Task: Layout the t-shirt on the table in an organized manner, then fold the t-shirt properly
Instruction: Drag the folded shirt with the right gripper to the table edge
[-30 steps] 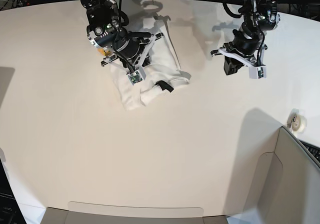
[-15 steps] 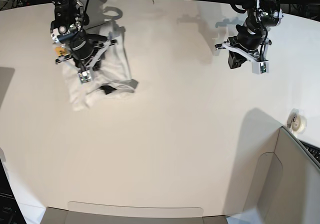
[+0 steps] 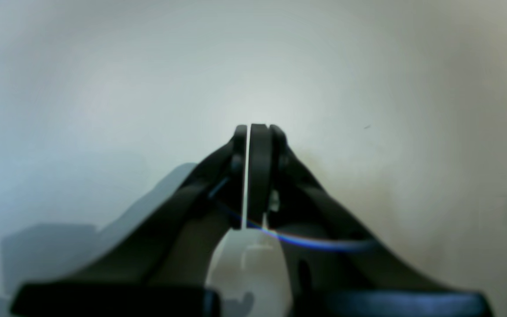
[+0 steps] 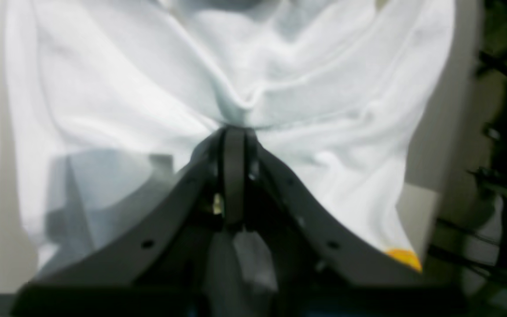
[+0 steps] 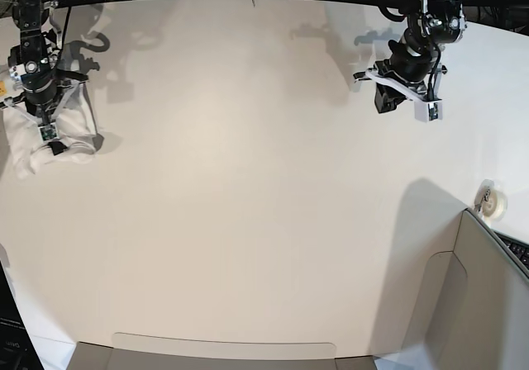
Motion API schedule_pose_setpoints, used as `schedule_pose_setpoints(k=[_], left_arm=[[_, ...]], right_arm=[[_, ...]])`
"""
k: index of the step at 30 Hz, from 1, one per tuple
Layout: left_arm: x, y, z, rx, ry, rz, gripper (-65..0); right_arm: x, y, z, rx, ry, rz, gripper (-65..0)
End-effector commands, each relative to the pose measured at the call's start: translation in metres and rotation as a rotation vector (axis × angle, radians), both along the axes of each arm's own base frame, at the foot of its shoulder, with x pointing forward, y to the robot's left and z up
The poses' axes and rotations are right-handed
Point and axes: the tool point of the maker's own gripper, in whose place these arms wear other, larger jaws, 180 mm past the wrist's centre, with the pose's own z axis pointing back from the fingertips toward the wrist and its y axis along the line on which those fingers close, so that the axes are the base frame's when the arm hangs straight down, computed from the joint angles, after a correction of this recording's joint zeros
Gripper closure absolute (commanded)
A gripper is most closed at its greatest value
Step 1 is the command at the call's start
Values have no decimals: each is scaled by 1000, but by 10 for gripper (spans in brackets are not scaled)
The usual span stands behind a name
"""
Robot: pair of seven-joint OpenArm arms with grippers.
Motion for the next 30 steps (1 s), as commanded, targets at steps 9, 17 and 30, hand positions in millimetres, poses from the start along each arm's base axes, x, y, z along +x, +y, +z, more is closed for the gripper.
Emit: schedule_pose_setpoints(k=[9,17,30], left_arm=[[0,-16,3,-15,-16,-47,0],[0,-23,3,-24,-14,-64,0],[-1,-24,2,-27,-13,-63,0]], right_arm=[[-59,-43,-30,21,170,-220,0],[-42,-41,-3,43,43,-262,0],[-18,-51,140,-26,-416,-362,0]])
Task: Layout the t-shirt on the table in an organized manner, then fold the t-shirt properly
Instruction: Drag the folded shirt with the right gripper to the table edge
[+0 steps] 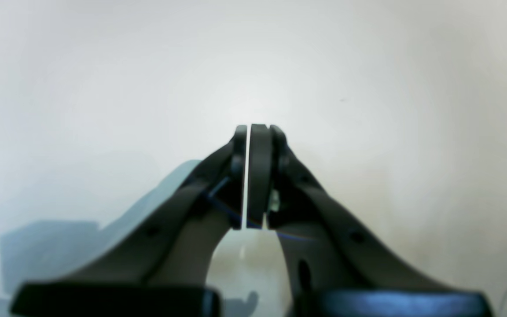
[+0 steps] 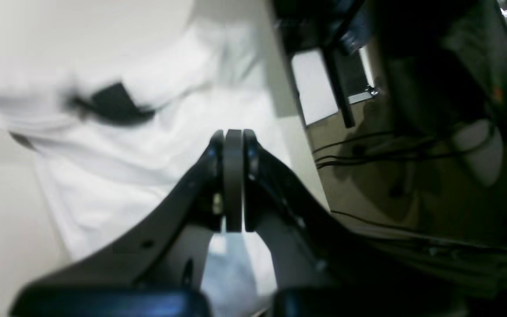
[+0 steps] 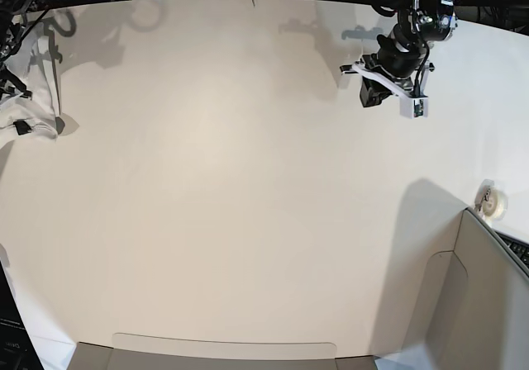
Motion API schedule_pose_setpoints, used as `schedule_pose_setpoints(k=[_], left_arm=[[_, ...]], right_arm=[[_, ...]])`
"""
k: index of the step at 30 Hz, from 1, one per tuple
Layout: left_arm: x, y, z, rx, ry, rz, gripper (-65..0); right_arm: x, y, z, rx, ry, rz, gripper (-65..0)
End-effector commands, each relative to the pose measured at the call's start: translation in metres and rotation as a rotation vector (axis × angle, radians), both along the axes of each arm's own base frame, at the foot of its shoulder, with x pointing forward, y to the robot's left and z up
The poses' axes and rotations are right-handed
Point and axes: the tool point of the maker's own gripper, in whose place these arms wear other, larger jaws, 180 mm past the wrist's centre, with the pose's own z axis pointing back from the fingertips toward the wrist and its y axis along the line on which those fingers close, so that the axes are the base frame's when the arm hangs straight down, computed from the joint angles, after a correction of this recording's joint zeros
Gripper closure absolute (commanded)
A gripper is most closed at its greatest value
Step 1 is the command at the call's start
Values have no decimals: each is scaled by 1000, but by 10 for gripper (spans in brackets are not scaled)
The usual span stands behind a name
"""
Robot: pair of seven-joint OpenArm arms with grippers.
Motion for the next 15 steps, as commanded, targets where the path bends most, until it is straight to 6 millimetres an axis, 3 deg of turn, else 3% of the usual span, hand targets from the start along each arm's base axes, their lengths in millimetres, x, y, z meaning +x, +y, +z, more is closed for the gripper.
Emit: schedule_pose_setpoints(k=[1,4,8,12,15], left_arm=[[3,1,7,2,-28,-2,0],[2,0,6,0,-26,-3,0],[0,-13,4,-14,-18,-37,0],[-2,-16,3,-16,-12,-47,0],[-8,-17,0,-18,3,-47,0]], right_arm=[[9,4,23,-27,-80,21,0],[17,39,21,52,-124,113,0],[25,98,-15,221,-31,309,0],[15,151,-41,316,107,552,0],[3,171,-47,404,126,627,0]])
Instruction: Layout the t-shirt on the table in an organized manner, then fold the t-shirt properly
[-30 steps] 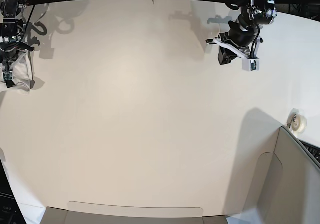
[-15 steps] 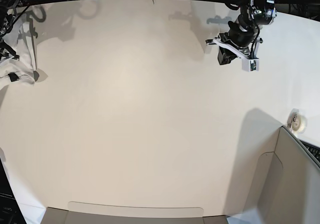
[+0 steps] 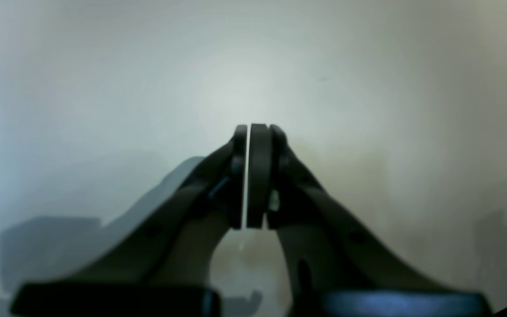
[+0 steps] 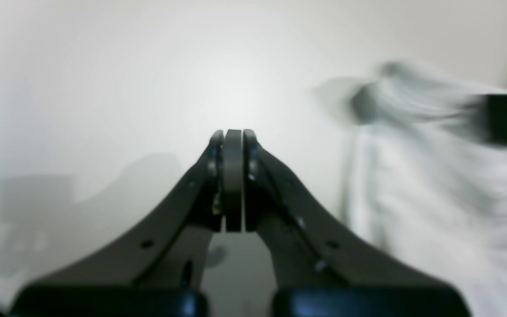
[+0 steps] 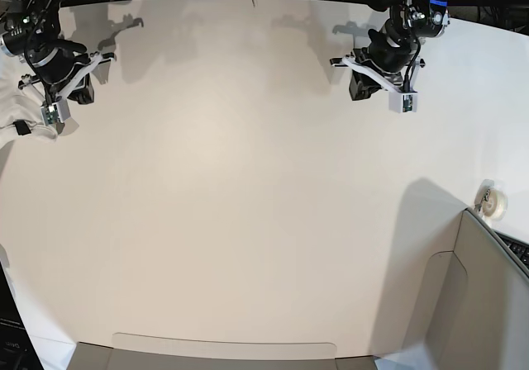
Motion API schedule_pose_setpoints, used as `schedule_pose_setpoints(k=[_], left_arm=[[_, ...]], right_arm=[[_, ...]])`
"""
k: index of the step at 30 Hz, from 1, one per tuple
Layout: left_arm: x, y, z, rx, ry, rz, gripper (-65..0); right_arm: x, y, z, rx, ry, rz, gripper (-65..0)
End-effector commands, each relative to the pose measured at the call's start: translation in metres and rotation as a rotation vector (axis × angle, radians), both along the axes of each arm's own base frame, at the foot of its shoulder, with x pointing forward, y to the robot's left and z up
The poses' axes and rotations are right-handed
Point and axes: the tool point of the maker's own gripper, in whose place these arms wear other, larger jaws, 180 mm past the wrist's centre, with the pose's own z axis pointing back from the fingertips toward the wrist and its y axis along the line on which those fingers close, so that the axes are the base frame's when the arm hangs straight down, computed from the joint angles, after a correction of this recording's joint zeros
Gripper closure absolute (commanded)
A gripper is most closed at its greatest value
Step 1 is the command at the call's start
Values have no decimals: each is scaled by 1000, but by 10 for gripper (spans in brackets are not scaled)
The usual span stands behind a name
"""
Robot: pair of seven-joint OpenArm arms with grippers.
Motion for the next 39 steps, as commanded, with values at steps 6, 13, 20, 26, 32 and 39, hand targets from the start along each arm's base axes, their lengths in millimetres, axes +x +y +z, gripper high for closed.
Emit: schedule_pose_setpoints(k=[6,13,20,26,32,39], left_arm=[[2,0,6,-3,-24,-4,0],[-5,0,3,-3,-7,-5,0],[-28,3,-9,6,52,1,0],[-49,9,-18,27,108,-13,0],[-67,12,-25,33,153,-6,0],[-87,34,-26,70,189,47,0]], right_arm=[[-24,9,21,96,18,187,0],[-62,10,24,152,159,316,0],[-141,10,-7,138,493,396,0],[-222,38,-30,190,785,533,0],[-296,70,-63,47,994,838,0],[-348,63,-124,-463,1064,1331,0]])
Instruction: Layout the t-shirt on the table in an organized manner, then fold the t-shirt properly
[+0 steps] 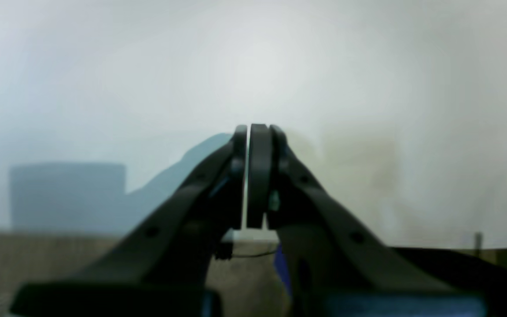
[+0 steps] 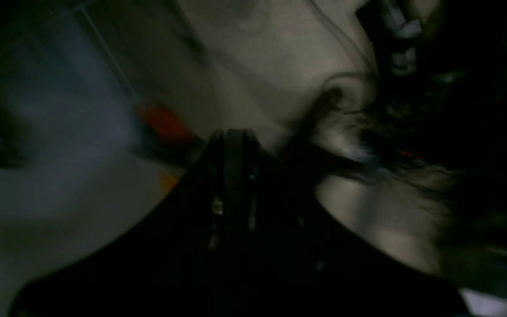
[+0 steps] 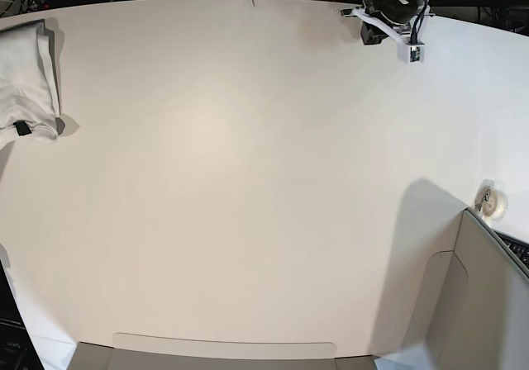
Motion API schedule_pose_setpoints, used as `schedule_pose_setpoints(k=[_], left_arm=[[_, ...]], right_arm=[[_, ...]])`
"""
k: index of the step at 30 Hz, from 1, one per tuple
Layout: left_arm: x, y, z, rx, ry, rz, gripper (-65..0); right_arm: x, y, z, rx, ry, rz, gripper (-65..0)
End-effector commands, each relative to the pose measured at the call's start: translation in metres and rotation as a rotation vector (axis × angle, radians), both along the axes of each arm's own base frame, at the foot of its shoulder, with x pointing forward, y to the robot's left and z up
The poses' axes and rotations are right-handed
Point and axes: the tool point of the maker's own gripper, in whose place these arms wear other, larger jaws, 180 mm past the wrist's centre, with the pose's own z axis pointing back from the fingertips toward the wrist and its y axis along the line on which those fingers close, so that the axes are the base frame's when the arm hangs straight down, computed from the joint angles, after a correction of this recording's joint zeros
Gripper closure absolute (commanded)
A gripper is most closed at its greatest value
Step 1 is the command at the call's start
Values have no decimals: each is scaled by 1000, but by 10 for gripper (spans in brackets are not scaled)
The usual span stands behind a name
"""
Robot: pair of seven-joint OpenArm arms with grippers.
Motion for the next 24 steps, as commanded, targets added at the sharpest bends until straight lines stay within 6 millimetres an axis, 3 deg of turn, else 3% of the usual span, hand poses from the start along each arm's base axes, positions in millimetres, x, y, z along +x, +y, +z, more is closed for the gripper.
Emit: schedule_pose_setpoints(k=[1,7,12,18,21,24], left_arm=[[7,6,9,14,-44,7,0],[-3,44,15,95,-67,88,0],[-19,83,23,171,-74,208,0],[-68,149,43,282,-114,601,0],[-88,163,49,232,-133,744,0],[-117,167,40,90,-96,927,0]], right_arm=[[-3,-11,-6,-44,2,88,0],[14,-63,-62,-238,-63,494,0],[42,-100,-103,-399,-171,556,0],[83,-94,-134,-418,-304,469,0],[101,-85,-140,-385,-337,457,0],[122,-77,-146,-346,-372,478,0]])
